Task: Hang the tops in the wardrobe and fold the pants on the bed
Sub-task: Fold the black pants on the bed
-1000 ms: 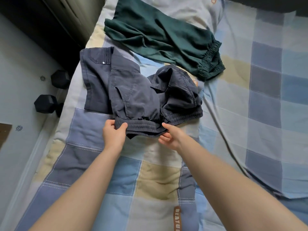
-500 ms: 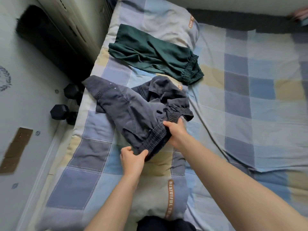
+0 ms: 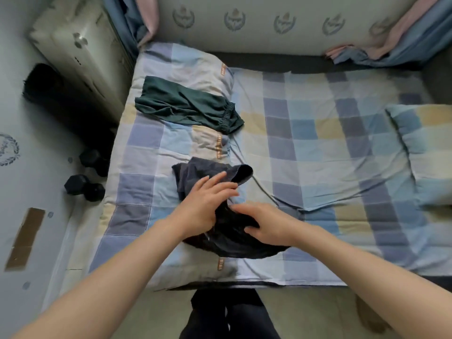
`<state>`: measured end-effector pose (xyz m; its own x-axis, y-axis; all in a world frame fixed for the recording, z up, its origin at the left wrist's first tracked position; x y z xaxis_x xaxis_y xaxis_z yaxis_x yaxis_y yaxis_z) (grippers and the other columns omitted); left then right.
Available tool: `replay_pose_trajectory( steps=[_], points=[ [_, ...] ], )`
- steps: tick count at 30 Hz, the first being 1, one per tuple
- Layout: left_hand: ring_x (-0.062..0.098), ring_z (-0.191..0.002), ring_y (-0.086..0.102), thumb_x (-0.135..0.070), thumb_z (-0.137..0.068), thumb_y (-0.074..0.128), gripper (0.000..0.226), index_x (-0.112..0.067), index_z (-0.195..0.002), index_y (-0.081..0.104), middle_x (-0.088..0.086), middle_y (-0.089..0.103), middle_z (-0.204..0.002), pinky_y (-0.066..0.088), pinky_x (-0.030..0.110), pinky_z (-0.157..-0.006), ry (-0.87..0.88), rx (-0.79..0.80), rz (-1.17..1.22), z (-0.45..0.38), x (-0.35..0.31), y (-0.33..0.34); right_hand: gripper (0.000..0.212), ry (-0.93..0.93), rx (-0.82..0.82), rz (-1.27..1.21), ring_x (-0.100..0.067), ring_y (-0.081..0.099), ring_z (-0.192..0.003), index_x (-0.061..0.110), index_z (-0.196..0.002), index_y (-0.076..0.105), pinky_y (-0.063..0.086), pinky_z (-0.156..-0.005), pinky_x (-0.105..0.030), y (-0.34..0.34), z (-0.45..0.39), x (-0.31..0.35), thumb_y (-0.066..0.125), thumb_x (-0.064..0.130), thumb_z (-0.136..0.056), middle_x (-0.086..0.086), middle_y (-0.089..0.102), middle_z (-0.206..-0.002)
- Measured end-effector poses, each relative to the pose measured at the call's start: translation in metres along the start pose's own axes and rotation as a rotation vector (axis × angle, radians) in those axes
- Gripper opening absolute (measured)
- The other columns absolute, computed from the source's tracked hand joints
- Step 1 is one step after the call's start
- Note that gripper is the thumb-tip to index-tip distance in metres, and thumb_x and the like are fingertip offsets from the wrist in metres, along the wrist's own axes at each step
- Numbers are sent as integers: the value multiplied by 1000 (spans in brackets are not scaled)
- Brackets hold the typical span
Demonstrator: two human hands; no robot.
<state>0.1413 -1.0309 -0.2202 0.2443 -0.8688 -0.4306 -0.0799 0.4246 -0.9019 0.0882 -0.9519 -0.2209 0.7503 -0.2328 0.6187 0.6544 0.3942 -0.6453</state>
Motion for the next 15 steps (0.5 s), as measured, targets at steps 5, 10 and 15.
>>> replay_pose_trajectory(
  steps=[5, 10, 15],
  points=[
    [24, -145, 29, -27, -55, 78, 52, -20, -104, 60, -3, 59, -131, 11, 41, -117, 316, 98, -289, 3, -57, -17, 49, 19, -28, 66, -8, 53, -91, 35, -131, 43, 46, -78, -26, -21, 75, 22, 60, 23, -86, 13, 57, -106],
    [14, -145, 28, -41, -64, 64, 47, -20, -106, 65, -5, 67, -120, 10, 32, -119, 483, 186, -273, 17, -98, -23, 47, 17, -114, 48, 20, 46, -84, 34, -126, 43, 37, -72, -1, -27, 126, 45, 64, 29, -85, 26, 50, -101],
    [23, -82, 62, -45, -67, 57, 30, -26, -86, 41, 1, 66, -83, 51, 33, -69, 504, 335, -220, 33, -139, -42, 76, 104, -290, 313, 12, 49, -54, 36, -143, 12, 37, -54, -4, -32, 180, 56, 63, 34, -86, 14, 41, -51]
  ],
)
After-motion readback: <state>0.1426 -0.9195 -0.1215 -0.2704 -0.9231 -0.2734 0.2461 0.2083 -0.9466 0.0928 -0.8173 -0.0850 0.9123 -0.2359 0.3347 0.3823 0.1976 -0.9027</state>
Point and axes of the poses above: each hand's wrist, its own z-axis away from the middle knuckle, its own y-axis out of the palm, x = y × z, the point moved 10 cm from there along -z, towards the middle knuckle
